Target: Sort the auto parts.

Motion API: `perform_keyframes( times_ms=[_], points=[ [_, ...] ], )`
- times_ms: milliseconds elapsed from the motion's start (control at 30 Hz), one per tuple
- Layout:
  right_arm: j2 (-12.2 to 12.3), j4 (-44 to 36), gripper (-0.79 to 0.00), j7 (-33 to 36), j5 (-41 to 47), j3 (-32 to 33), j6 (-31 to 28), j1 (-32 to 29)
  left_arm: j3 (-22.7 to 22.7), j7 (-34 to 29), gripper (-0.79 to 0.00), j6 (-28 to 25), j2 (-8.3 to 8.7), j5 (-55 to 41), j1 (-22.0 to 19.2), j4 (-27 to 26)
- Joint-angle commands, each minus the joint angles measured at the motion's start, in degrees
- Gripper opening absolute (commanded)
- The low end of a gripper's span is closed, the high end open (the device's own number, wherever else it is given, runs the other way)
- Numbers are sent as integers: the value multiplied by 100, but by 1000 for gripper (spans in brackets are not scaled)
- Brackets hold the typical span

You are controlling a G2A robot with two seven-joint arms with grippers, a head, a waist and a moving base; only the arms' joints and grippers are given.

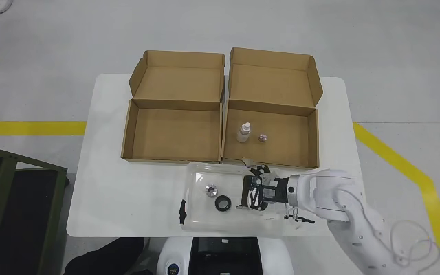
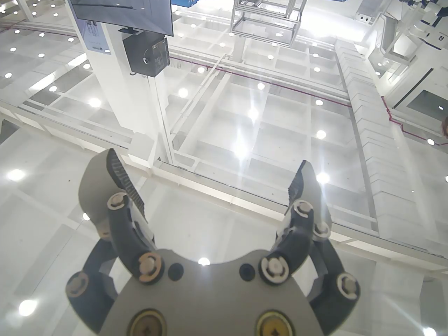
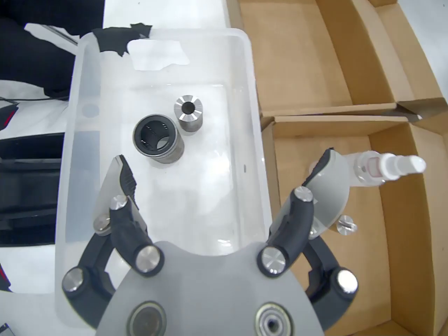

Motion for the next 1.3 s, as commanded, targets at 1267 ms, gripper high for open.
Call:
perform_keyframes(
  times_ms=[1267],
  points=[
    [-279, 1519, -58, 157, -55, -1862, 71, 1199, 0, 0, 0, 0, 0, 0, 0, 0]
  ],
)
